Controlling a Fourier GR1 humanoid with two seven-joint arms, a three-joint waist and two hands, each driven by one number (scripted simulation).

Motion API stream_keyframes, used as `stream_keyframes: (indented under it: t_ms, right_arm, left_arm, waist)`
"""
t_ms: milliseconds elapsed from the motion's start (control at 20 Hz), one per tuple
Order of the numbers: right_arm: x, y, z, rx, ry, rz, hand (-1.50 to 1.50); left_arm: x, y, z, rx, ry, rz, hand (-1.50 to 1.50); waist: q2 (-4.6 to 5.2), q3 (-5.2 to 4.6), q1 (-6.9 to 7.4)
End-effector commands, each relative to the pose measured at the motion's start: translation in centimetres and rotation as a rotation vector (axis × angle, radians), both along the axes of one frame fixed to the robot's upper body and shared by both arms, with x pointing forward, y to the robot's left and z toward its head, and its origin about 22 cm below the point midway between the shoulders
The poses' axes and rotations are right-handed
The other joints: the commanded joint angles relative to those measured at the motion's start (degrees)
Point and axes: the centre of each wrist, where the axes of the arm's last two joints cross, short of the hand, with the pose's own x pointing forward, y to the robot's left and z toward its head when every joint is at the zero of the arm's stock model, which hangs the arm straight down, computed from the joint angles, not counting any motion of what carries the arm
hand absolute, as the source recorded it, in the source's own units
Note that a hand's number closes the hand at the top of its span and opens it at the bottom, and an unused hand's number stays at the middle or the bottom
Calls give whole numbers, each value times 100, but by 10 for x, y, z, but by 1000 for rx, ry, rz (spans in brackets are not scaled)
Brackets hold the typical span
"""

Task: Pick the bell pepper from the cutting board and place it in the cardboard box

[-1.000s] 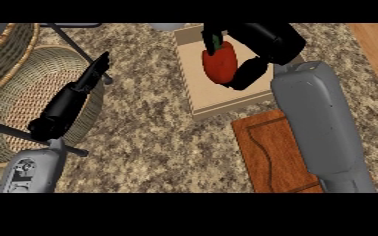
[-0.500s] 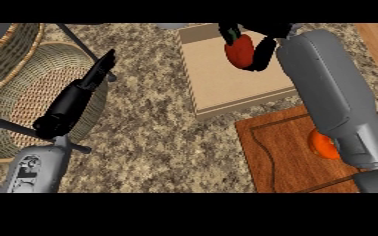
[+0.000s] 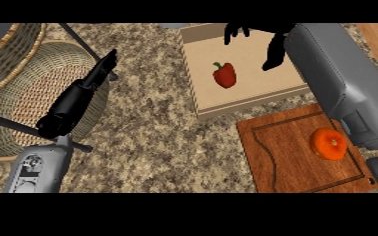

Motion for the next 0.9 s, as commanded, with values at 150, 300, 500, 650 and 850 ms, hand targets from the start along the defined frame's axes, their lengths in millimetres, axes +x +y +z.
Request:
stream_keyframes:
  t_ms: [150, 300, 500, 650, 850]
  right_arm:
    - [6, -15, -6, 425, 141, 138, -150]
    - [6, -6, -31, 756, 334, 73, -150]
    - [9, -23, -33, 933, 527, -91, -150]
    - [13, -42, -16, 1009, 575, -184, -150]
    - [14, -61, 5, 1070, 564, -255, -150]
  left_arm:
    - [2, -7, 4, -11, -6, 11, 0]
    - [5, -3, 7, -3, -16, 5, 0]
    - [2, 6, 8, 13, -21, 2, 0]
    - [0, 7, 8, 1, -18, -10, 0]
    - [7, -11, 15, 4, -37, -23, 0]
  waist:
    - [-10, 12, -45]
    - [32, 22, -34]
    - [23, 6, 18]
    - [48, 4, 113]
    - [106, 9, 170]
